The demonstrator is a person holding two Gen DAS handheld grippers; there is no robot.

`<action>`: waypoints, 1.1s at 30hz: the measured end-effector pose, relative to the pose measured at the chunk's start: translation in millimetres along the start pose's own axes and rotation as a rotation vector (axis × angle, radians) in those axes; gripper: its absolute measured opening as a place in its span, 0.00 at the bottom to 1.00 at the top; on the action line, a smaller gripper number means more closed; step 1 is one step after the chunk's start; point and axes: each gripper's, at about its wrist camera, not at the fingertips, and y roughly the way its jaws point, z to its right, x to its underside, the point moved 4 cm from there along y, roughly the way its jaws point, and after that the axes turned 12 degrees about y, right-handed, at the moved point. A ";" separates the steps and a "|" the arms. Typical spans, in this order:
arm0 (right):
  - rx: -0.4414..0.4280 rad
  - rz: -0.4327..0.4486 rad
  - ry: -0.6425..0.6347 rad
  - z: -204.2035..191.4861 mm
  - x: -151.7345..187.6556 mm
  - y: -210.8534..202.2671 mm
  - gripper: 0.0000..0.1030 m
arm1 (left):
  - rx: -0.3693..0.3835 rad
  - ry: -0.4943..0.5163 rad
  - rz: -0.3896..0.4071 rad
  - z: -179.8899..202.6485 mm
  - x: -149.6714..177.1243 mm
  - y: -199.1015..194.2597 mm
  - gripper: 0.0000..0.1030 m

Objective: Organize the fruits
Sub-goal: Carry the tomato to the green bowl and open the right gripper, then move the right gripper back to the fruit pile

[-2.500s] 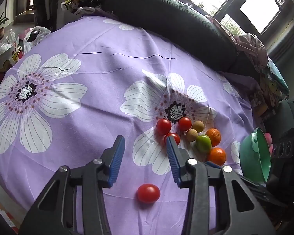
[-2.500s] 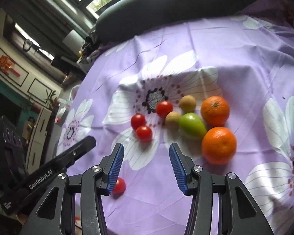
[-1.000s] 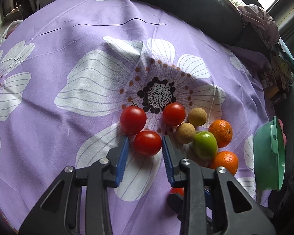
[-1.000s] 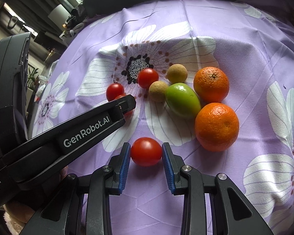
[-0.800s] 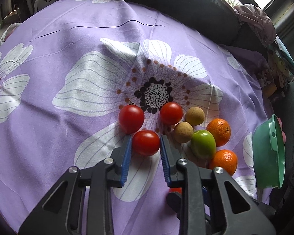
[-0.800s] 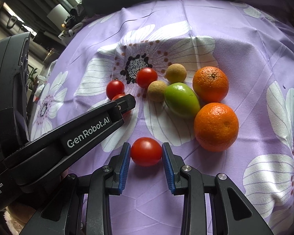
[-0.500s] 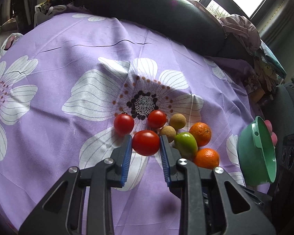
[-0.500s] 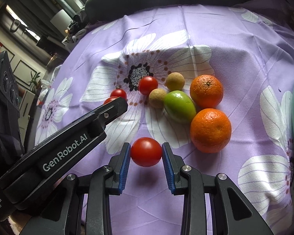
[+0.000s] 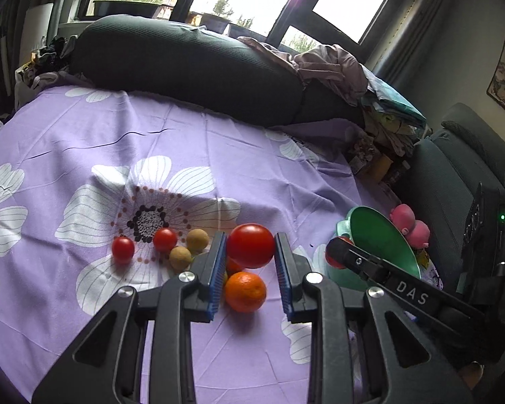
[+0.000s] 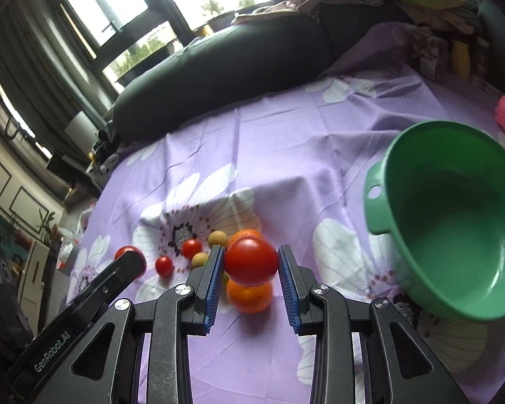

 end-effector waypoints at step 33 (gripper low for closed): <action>0.252 0.336 0.330 144.6 -53.9 -66.8 0.43 | 0.352 0.101 -0.157 119.1 -17.6 88.9 0.64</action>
